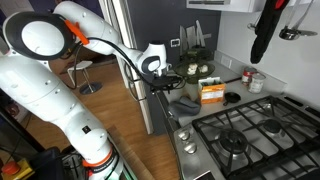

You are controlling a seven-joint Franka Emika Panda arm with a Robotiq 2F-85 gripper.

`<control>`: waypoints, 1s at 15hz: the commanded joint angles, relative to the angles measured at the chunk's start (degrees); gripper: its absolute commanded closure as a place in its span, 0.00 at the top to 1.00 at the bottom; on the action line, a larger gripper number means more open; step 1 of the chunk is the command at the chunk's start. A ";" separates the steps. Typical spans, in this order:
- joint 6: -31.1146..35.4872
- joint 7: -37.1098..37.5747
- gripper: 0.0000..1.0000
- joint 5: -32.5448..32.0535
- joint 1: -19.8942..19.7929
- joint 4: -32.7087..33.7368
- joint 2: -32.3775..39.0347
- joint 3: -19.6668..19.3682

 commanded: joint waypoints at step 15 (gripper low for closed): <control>20.28 -38.38 1.00 36.51 5.87 -8.12 8.16 5.51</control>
